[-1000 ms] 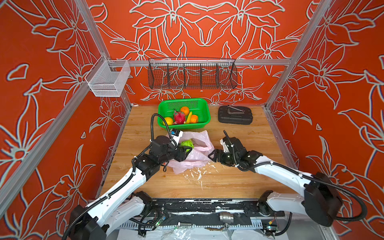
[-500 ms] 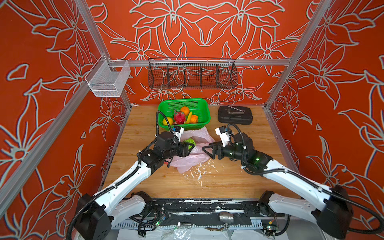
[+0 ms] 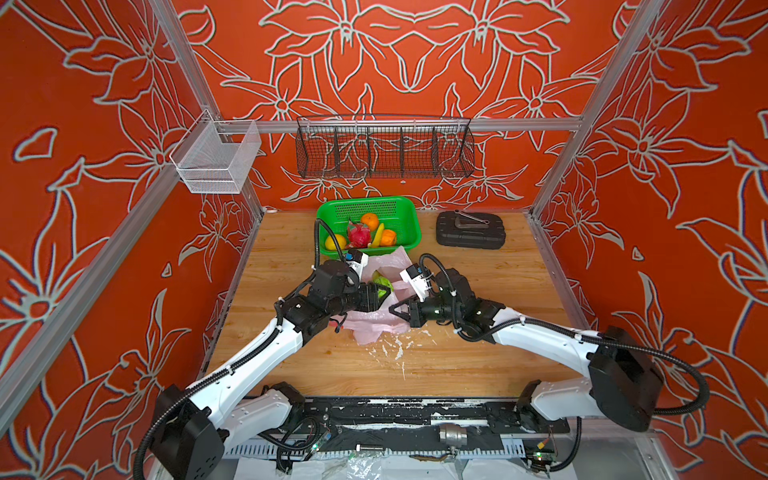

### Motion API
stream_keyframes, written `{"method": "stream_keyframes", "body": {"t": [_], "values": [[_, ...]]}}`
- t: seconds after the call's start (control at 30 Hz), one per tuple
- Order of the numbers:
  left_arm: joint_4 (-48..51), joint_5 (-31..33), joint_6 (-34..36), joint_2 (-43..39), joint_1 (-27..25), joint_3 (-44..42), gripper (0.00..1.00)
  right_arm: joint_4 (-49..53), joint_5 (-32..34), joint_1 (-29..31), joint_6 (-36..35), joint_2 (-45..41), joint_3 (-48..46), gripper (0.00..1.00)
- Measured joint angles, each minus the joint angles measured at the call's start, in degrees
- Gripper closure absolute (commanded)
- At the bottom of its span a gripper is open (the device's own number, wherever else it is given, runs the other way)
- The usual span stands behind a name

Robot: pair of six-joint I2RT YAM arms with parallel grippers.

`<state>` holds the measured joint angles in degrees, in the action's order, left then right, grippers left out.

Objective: Untie the knot of the plastic bag and take out the fruit
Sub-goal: 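Carry the green fruit toward the basket with left gripper while right gripper withdraws, then lower the green fruit into the basket and open the left gripper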

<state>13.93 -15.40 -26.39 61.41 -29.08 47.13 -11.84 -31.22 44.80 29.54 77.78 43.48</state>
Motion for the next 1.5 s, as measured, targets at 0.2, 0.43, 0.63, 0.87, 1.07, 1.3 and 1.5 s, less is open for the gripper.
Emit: {"method": "stream_keyframes", "body": {"t": [0.2, 0.43, 0.63, 0.87, 1.07, 1.3, 1.5], "values": [[2.36, 3.28, 0.22, -0.63, -0.33, 0.17, 0.57, 1.7, 1.7, 0.09, -2.16, -3.32, -5.27, 1.0], [1.79, 8.17, 0.2, -2.64, 0.22, 0.87, 0.56, 8.68, 3.41, 0.09, -3.82, -3.17, -9.11, 1.0], [2.01, 7.63, 0.26, -2.38, 0.22, 1.11, 0.6, 11.13, 3.3, 0.09, -3.96, -2.71, -8.46, 0.64], [5.2, 8.94, 1.29, -1.7, 0.26, 8.68, 0.61, 19.74, 7.04, 0.2, -2.67, -10.43, -5.03, 0.37], [6.95, 10.71, 3.58, 2.89, 4.22, 18.88, 0.63, 26.93, 13.51, -0.07, -3.93, -21.07, 4.94, 0.2], [4.85, 11.47, 4.46, 18.62, 11.39, 29.51, 0.66, 29.55, 24.9, -0.74, -6.58, -19.61, 17.03, 0.14], [1.29, 12.2, 2.16, 35.1, 13.92, 35.95, 0.66, 29.59, 32.28, -0.96, -8.5, -13.84, 21.35, 0.13]]}}
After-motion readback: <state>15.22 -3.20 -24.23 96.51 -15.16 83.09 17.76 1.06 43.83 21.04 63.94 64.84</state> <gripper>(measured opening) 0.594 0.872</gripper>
